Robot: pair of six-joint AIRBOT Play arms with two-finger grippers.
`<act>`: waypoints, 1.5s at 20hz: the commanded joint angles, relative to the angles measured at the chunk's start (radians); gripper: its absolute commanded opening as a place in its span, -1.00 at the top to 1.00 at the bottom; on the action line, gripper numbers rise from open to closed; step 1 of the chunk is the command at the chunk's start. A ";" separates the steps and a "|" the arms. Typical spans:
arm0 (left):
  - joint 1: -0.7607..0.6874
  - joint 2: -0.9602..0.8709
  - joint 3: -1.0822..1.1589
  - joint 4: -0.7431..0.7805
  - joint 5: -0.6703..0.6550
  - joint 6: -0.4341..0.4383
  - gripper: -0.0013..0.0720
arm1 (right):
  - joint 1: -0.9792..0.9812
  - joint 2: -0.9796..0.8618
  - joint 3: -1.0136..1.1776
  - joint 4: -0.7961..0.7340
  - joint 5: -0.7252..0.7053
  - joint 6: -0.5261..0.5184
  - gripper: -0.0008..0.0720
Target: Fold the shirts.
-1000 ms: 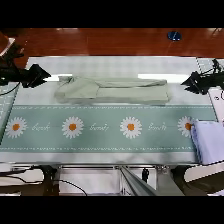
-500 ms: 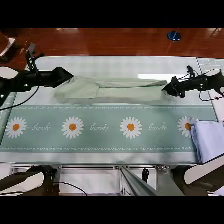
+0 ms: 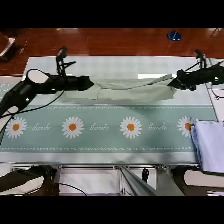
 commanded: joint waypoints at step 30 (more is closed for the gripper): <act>0.087 -0.145 0.448 0.212 -0.448 -0.249 0.90 | 0.391 0.428 -0.082 0.027 -0.095 0.130 0.93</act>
